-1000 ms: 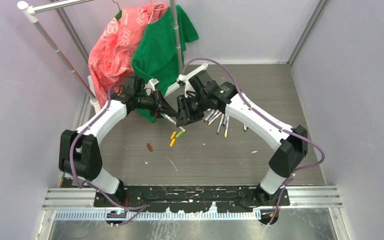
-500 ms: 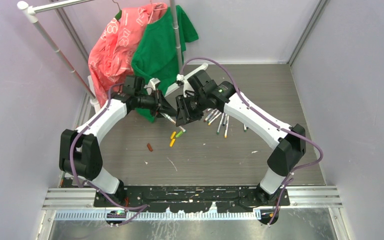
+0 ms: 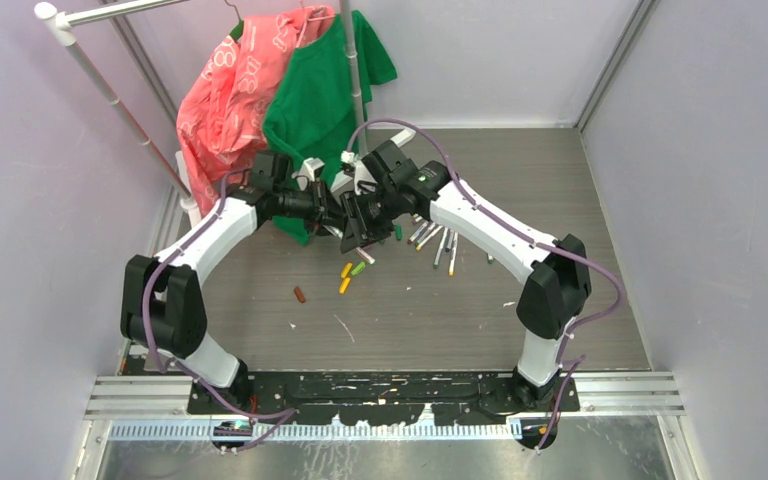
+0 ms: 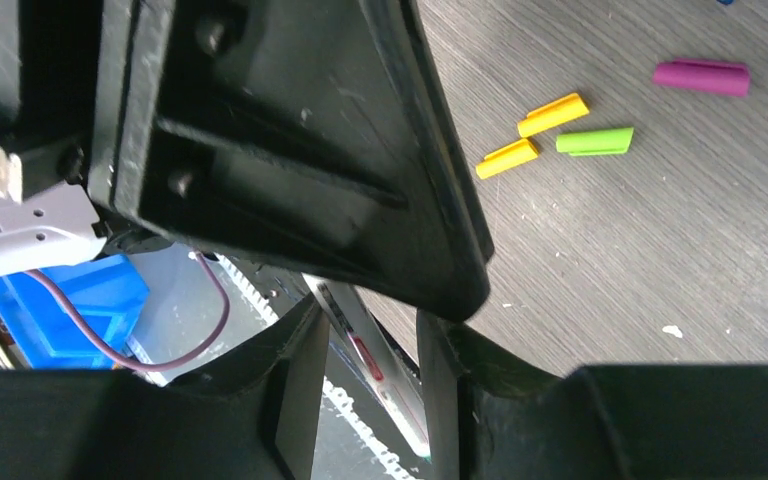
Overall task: Open the pen caps
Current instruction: Open the pen cap from the pen.
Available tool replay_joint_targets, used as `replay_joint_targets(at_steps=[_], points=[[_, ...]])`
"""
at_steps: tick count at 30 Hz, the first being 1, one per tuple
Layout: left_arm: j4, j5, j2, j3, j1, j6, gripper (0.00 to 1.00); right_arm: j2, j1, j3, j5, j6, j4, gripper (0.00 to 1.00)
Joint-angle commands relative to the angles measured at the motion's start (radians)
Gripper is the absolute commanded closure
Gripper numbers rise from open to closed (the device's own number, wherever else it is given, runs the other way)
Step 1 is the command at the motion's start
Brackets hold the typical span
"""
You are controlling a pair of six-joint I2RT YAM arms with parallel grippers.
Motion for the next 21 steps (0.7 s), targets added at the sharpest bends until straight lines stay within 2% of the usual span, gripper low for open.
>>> replay_joint_targets(at_steps=[1,4,8,10,17,21], points=[[0.082,0.047,0.002,0.032,-0.007,-0.049,1.00,0.025,0.018,0.064,-0.028,0.011,0.056,0.58],[0.112,0.032,0.004,0.028,-0.008,-0.084,1.00,0.040,0.027,0.059,-0.028,0.028,0.069,0.68],[0.133,-0.024,0.000,0.023,-0.008,-0.121,1.00,0.039,0.028,0.033,-0.017,0.057,0.096,0.97],[0.141,-0.067,-0.009,0.016,-0.008,-0.142,0.99,0.035,0.029,0.025,-0.005,0.070,0.105,0.99],[0.155,-0.180,-0.072,-0.035,-0.008,-0.169,0.77,0.035,0.029,0.043,0.017,0.090,0.103,0.99],[0.173,-0.197,-0.098,-0.067,-0.008,-0.182,0.72,0.040,0.029,0.045,0.011,0.112,0.116,0.99]])
